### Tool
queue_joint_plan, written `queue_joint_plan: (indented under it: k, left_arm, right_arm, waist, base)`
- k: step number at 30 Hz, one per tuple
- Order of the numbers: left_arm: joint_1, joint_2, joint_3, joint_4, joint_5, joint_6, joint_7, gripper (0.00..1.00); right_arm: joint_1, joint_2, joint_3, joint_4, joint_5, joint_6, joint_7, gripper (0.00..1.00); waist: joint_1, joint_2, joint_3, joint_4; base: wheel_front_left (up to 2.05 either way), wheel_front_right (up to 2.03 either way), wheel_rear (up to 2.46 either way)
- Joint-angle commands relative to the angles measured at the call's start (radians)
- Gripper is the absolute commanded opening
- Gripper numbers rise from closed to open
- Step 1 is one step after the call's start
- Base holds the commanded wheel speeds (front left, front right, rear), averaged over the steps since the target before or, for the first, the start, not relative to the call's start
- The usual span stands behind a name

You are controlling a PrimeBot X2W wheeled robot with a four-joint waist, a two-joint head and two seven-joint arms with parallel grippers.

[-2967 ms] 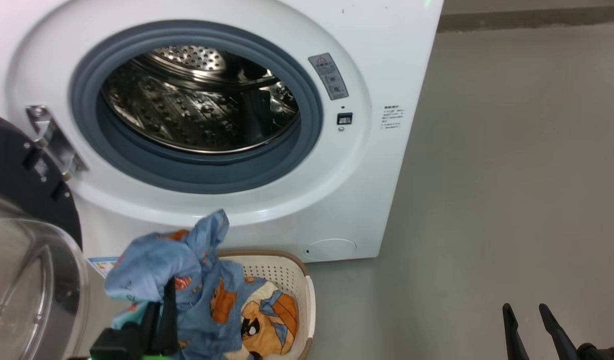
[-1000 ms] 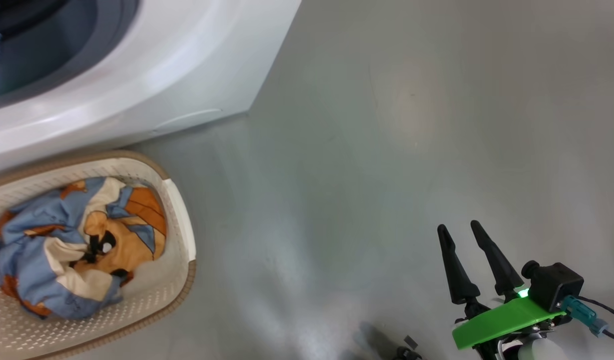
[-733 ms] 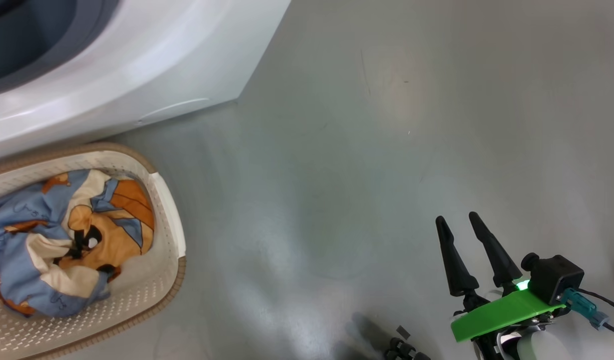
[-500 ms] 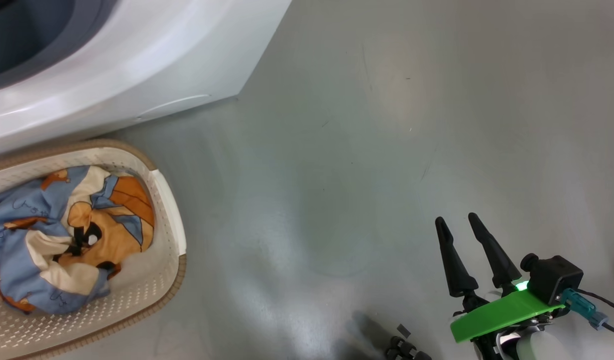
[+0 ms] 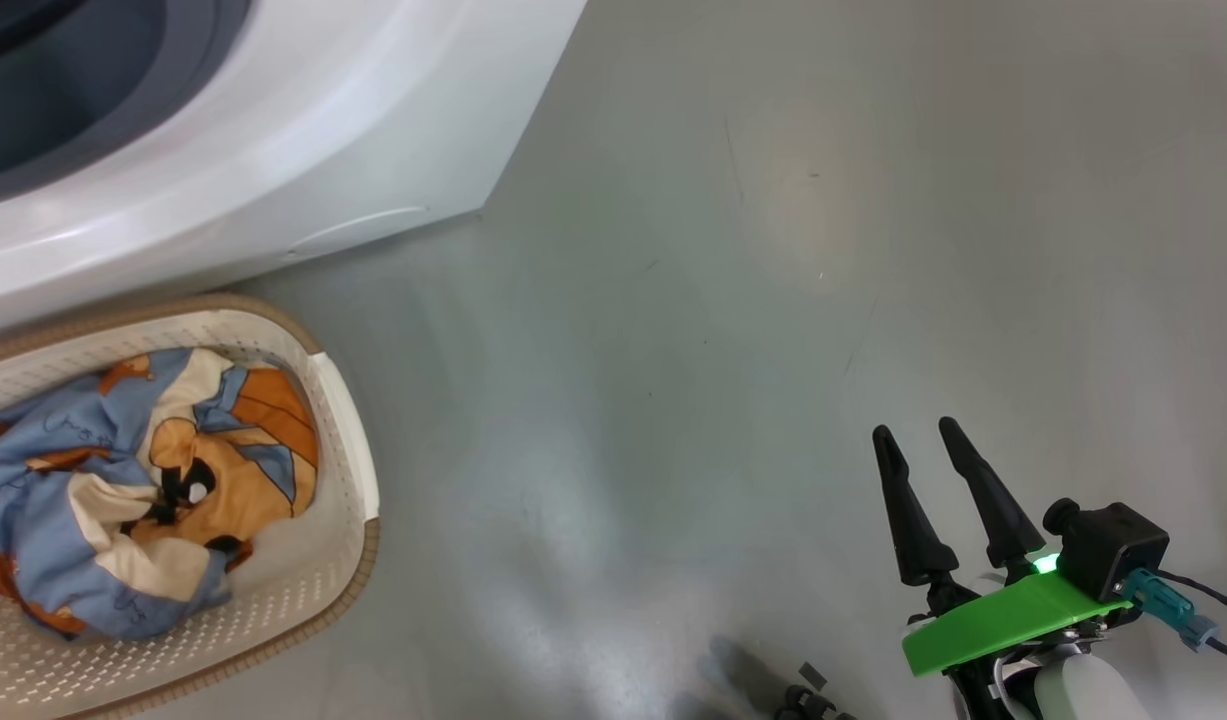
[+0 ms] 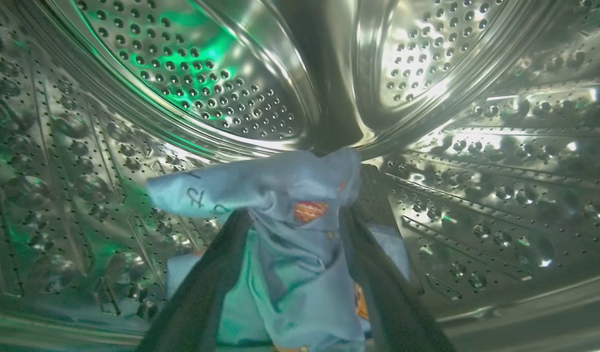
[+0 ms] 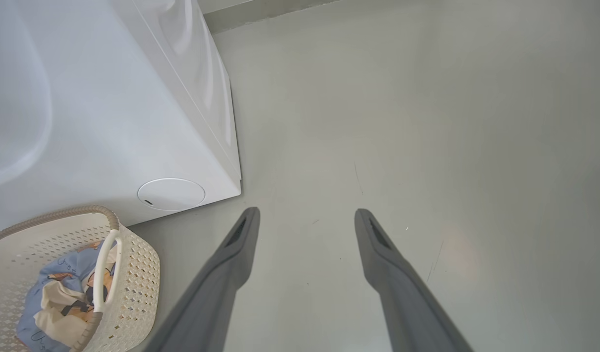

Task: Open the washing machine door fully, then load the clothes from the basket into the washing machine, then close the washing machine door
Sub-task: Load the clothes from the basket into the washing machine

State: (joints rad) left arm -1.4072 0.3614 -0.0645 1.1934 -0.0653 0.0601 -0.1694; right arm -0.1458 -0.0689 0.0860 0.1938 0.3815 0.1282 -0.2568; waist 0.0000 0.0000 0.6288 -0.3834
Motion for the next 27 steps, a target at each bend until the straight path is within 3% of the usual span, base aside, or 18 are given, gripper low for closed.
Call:
queue_joint_plan:
  k: [1, 8, 20, 27]
  left_arm:
    - [-0.016, 0.033, 0.001, -0.015, 0.001, 0.007, 0.002, 1.00]
    - [0.004, -0.003, -0.011, 0.054, -0.009, 0.021, 0.068, 1.00]
    - [0.150, -0.118, -0.030, 0.080, -0.036, 0.040, -0.015, 1.00]
    - [0.244, -0.181, -0.049, 0.084, -0.046, 0.026, -0.063, 1.00]
  right_arm:
    - [0.016, -0.016, 0.017, -0.012, 0.009, 0.003, -0.005, 1.00]
    - [0.021, -0.012, 0.007, -0.014, 0.004, 0.003, -0.005, 1.00]
    - [0.049, -0.015, -0.006, -0.014, -0.019, 0.003, -0.005, 1.00]
    - [0.087, -0.015, -0.029, -0.011, -0.039, 0.003, -0.005, 1.00]
  waist:
    - [0.0000, 0.0000, -0.008, 0.003]
    - [0.0000, 0.0000, -0.058, 0.035]
    - [0.0000, 0.0000, -0.213, 0.125]
    - [0.0000, 0.0000, -0.303, 0.175]
  base:
    - [0.00, 0.00, 0.00]
    - [0.00, 0.00, 0.00]
    - [0.00, 0.00, 0.00]
    - [0.00, 0.00, 0.00]
